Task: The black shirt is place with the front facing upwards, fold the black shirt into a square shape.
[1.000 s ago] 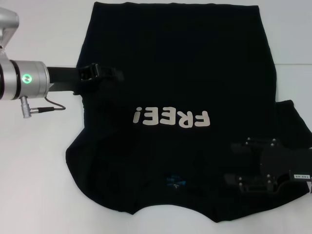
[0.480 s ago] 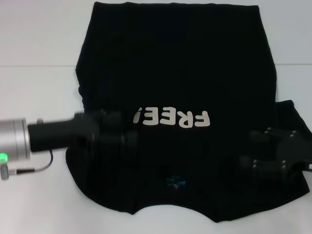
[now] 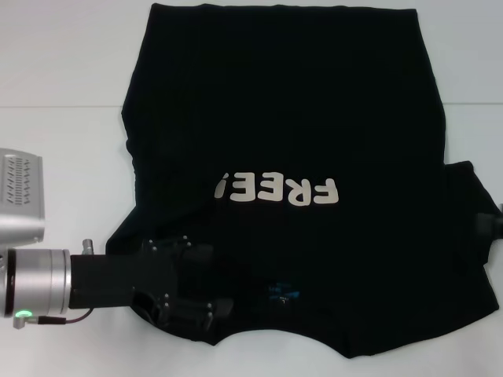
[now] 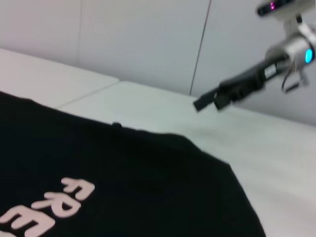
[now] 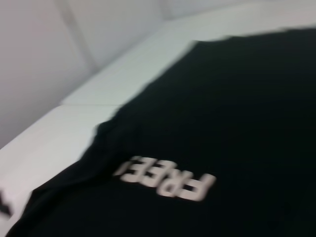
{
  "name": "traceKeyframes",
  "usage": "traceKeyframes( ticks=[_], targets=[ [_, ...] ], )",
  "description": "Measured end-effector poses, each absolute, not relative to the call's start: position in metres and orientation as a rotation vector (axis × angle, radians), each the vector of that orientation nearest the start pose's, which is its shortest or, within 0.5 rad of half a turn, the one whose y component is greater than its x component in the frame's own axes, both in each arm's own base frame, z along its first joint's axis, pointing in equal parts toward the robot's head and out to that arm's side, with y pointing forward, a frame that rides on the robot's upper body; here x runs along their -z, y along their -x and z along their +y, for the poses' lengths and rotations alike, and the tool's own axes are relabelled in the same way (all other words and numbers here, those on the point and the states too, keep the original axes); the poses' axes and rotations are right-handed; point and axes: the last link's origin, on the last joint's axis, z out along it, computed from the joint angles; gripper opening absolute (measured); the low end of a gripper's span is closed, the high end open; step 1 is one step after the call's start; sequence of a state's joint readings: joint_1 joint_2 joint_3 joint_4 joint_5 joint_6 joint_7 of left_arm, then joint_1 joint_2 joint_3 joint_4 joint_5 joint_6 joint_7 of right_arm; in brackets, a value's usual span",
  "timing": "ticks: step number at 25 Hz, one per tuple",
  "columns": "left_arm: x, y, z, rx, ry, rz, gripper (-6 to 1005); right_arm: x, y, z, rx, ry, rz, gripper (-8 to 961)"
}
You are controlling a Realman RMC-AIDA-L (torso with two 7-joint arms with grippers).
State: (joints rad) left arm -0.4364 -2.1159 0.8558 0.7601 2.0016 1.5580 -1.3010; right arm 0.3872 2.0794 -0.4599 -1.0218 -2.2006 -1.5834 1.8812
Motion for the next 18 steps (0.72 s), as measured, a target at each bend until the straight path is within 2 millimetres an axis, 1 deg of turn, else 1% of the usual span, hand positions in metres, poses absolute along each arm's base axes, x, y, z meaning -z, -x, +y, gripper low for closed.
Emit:
traceKeyframes(
  ticks=[2, 5, 7, 10, 12, 14, 18],
  targets=[
    [0.021, 0.266, 0.304, 0.554, 2.849, -0.436, 936, -0.100, -0.326, 0.305, -0.493, 2.229, 1.310, 821],
    [0.020, 0.266, 0.305, 0.550, 2.849, -0.420, 935, -0.119, -0.328, 0.304, -0.397, 2.102, 1.526, 821],
    [0.018, 0.267, 0.305, 0.547, 2.848, -0.414, 935, -0.128, -0.325, 0.308, -0.343, 2.023, 1.624, 821],
    [0.016, 0.266, 0.306, 0.543, 2.849, -0.402, 935, -0.135, -0.317, 0.318, -0.248, 1.925, 1.762, 820],
    [0.015, 0.265, 0.307, 0.542, 2.851, -0.396, 935, -0.134, -0.311, 0.326, -0.177, 1.902, 1.798, 820],
    [0.015, 0.265, 0.307, 0.542, 2.855, -0.392, 935, -0.134, -0.307, 0.337, -0.096, 1.870, 1.797, 820],
    [0.015, 0.266, 0.306, 0.536, 2.858, -0.394, 937, -0.128, -0.302, 0.351, -0.022, 1.831, 1.787, 819]
  ],
)
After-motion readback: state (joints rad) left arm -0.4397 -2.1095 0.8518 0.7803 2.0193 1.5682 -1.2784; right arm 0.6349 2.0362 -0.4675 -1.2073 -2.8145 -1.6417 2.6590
